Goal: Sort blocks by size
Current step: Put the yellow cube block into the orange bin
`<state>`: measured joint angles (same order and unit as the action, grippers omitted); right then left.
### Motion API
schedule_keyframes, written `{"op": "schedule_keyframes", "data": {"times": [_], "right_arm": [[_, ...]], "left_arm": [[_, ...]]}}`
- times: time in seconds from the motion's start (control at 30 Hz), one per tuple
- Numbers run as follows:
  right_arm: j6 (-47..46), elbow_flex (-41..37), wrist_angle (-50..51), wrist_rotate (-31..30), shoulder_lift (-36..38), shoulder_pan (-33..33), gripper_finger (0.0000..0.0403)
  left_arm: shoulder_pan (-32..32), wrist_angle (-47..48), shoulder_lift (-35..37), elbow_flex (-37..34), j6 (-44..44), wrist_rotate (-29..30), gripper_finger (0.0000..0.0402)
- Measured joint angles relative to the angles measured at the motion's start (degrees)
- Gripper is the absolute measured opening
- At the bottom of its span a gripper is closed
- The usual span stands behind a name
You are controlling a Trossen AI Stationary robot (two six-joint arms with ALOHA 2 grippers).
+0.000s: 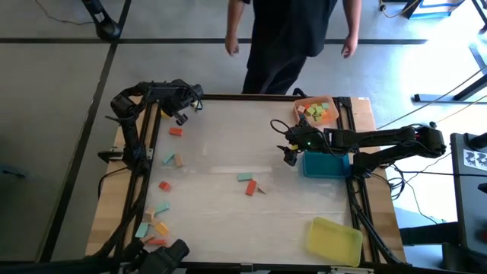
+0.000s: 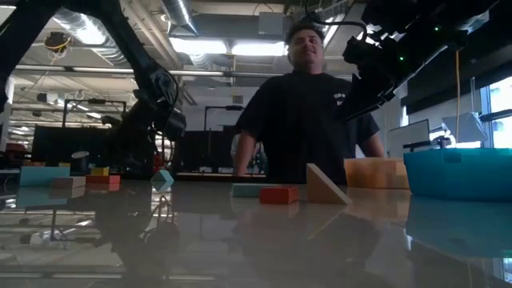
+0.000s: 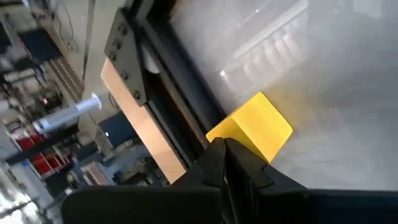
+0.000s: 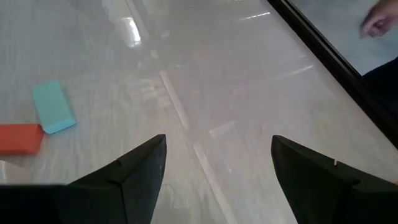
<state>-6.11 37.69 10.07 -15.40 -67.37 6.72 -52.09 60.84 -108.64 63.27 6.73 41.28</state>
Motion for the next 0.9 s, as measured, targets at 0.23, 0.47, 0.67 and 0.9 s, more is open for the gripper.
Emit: {"op": "schedule_keyframes", "data": {"times": [0.23, 0.47, 0.67, 0.9], "right_arm": [[0.0, 0.0, -0.02, 0.0, 0.0, 0.04, 0.0285], [0.0, 0.01, 0.04, 0.0, 0.0, 0.04, 0.0285], [0.0, 0.02, 0.33, 0.0, 0.0, 0.02, 0.0285], [0.0, 0.02, 0.35, 0.0, 0.0, 0.02, 0.0285]], "left_arm": [[7.63, -0.57, 2.33, 0.06, -1.23, -3.93, 0.0002], [17.94, -4.01, 4.72, 0.19, -2.09, -10.99, 0.0003], [27.13, -6.45, 6.03, 0.2, 0.13, -13.51, 0.0003], [36.09, -6.52, 9.12, 0.15, 4.85, -14.32, 0.0003]]}}
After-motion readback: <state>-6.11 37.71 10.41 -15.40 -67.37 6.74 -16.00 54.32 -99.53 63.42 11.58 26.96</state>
